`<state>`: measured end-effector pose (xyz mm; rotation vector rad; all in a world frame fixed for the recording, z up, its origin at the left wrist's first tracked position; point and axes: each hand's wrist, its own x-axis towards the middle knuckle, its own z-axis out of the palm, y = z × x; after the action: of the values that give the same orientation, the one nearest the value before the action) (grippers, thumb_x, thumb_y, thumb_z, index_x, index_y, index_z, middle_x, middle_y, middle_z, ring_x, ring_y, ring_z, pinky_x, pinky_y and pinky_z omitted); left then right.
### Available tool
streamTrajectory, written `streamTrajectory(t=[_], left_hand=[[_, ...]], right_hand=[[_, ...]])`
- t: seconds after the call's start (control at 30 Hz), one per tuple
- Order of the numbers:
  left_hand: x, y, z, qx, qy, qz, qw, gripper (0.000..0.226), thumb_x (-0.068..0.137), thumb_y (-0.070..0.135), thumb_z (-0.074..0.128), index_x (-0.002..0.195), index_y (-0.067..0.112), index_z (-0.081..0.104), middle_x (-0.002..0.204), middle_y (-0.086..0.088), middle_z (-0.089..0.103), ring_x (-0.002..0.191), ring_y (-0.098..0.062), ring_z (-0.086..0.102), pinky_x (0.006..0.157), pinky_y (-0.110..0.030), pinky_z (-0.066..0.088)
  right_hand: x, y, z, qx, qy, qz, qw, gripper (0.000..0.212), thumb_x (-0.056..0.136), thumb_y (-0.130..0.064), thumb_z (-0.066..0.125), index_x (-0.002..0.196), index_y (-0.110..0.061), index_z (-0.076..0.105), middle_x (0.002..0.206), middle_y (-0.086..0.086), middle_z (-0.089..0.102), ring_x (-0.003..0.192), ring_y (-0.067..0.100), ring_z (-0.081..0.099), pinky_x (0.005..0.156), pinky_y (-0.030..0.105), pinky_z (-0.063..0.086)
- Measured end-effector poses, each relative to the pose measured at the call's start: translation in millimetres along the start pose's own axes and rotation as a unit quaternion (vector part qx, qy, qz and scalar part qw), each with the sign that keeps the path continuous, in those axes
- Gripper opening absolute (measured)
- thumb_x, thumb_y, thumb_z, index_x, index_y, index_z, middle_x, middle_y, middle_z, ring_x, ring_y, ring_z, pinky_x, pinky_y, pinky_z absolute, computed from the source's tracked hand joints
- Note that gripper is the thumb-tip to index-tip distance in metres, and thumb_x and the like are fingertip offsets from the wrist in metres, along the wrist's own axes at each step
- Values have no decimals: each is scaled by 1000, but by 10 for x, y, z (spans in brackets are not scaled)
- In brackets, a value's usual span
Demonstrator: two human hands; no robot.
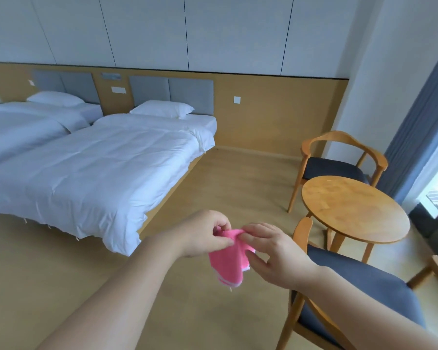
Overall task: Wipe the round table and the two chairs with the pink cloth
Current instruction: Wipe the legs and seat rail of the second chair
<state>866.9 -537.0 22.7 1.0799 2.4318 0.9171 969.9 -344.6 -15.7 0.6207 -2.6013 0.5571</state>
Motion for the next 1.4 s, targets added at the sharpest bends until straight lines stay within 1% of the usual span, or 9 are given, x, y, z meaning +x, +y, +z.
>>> streamTrajectory(t=[0.23, 0.3, 0.5, 0.57, 0.7, 0.83, 1.0, 1.2, 1.4], left_hand=[[1012, -107, 27, -18, 24, 43, 999, 15, 81, 22, 73, 70, 18, 63, 99, 13, 60, 64, 3, 50, 64, -13, 43], [1353, -130, 21, -48, 46, 37, 997, 18, 79, 21, 75, 66, 19, 62, 105, 21, 61, 61, 4, 50, 64, -12, 42], [2214, -182, -219, -60, 50, 45, 996, 20, 76, 27, 77, 60, 31, 66, 113, 30, 59, 59, 6, 54, 61, -7, 40], [2482, -249, -323, -66, 25, 62, 996, 22, 78, 25, 75, 62, 39, 68, 107, 29, 64, 58, 5, 53, 61, -9, 39], [2978, -473, -535, -40, 29, 113, 992, 3, 80, 21, 73, 77, 20, 74, 83, 14, 66, 57, -1, 47, 55, -12, 34], [3524, -841, -786, -25, 87, 138, 986, 7, 76, 20, 79, 80, 16, 75, 86, 18, 66, 87, 1, 58, 81, -15, 44], [4193, -1374, -1109, -80, -3, 195, 977, 28, 75, -4, 69, 79, 24, 67, 89, 13, 63, 73, 0, 58, 69, -15, 45], [4920, -1760, -1448, -114, -47, 231, 965, 28, 79, -3, 65, 100, 16, 69, 95, 3, 60, 75, -9, 57, 71, -20, 50], [5620, -1512, -1097, -110, -158, 302, 934, 42, 77, 0, 67, 117, 13, 61, 111, 7, 55, 84, -11, 57, 74, -23, 53]], right_hand=[[304, 764, 154, 42, -30, 141, 989, 50, 89, -47, 61, 132, -21, 57, 151, 2, 32, 138, 15, 30, 111, 31, 32], [495, 1037, 138, 69, -38, 195, 978, 52, 85, -50, 64, 131, -26, 57, 142, -6, 36, 126, 9, 40, 103, 26, 39], [1094, 1807, -1, 166, -17, 274, 947, 5, 87, -11, 60, 84, -8, 61, 73, 7, 63, 63, 23, 55, 59, 36, 48], [1271, 2031, -13, 165, -14, 286, 944, 10, 84, -5, 56, 82, -14, 59, 70, 1, 61, 61, 15, 51, 57, 29, 44], [1605, 2398, 74, 148, 2, 316, 937, 2, 84, -8, 56, 82, -8, 58, 71, 6, 60, 60, 16, 49, 56, 30, 44], [1960, 2756, 203, 126, 24, 366, 922, 9, 83, -14, 62, 91, -16, 63, 80, 1, 64, 69, 13, 58, 58, 23, 47], [2502, 3102, 433, 93, 72, 434, 893, 25, 79, -11, 67, 102, -22, 66, 88, -7, 66, 79, 7, 61, 63, 19, 52], [2910, 3305, 629, 71, 145, 515, 842, 30, 81, -10, 67, 106, -25, 65, 91, -11, 65, 85, 8, 61, 71, 27, 56], [2649, 3584, 625, 40, 277, 591, 757, 34, 85, -16, 68, 108, -37, 53, 95, -16, 63, 86, 1, 61, 62, 16, 53]])
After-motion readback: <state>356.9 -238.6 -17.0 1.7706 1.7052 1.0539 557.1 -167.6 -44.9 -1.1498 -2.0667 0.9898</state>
